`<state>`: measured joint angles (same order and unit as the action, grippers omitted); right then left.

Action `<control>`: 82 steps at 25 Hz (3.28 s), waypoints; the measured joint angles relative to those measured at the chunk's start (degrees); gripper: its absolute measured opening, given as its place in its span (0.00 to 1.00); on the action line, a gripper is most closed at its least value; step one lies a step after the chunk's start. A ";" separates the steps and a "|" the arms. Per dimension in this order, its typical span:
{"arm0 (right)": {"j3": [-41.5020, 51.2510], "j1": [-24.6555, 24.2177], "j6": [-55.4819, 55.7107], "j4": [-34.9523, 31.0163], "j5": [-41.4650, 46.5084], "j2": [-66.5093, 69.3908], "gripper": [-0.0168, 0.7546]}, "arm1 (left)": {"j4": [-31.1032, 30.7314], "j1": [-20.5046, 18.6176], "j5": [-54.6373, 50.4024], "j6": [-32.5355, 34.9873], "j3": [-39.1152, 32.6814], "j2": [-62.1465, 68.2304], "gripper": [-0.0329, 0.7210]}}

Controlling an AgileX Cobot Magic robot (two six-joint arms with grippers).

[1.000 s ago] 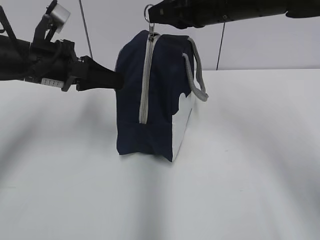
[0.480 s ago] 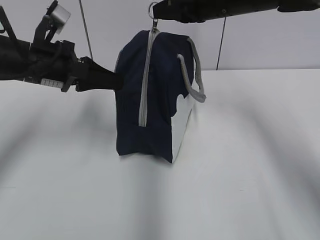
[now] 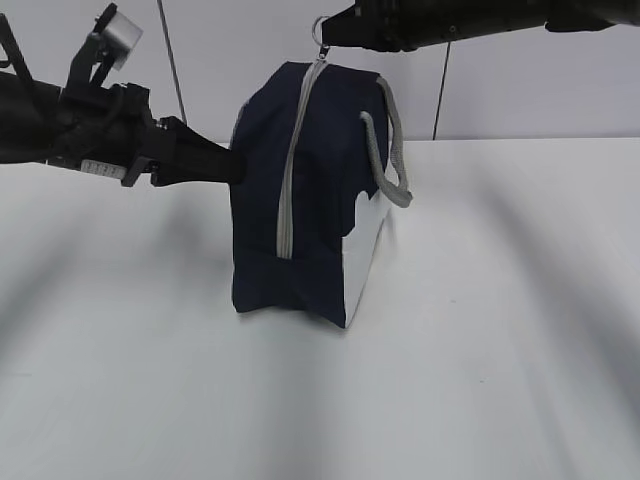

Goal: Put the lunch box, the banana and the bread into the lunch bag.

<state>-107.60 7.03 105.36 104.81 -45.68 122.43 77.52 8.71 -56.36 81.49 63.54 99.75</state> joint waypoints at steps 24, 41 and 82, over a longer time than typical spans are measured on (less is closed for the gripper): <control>-21.10 -4.02 3.83 -0.49 -1.06 20.15 0.00 | -4.06 0.00 -1.67 0.00 0.00 0.01 0.05; -31.67 -4.42 7.88 0.37 -6.57 25.15 0.00 | -2.92 -0.61 -2.73 -4.73 0.00 0.01 0.37; -32.14 -4.42 9.90 2.87 -8.56 25.15 0.00 | -23.15 5.59 7.57 -49.60 53.42 27.47 0.71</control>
<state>-139.74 2.60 115.26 107.68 -54.24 147.58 54.37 14.30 -48.79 31.89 116.96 127.22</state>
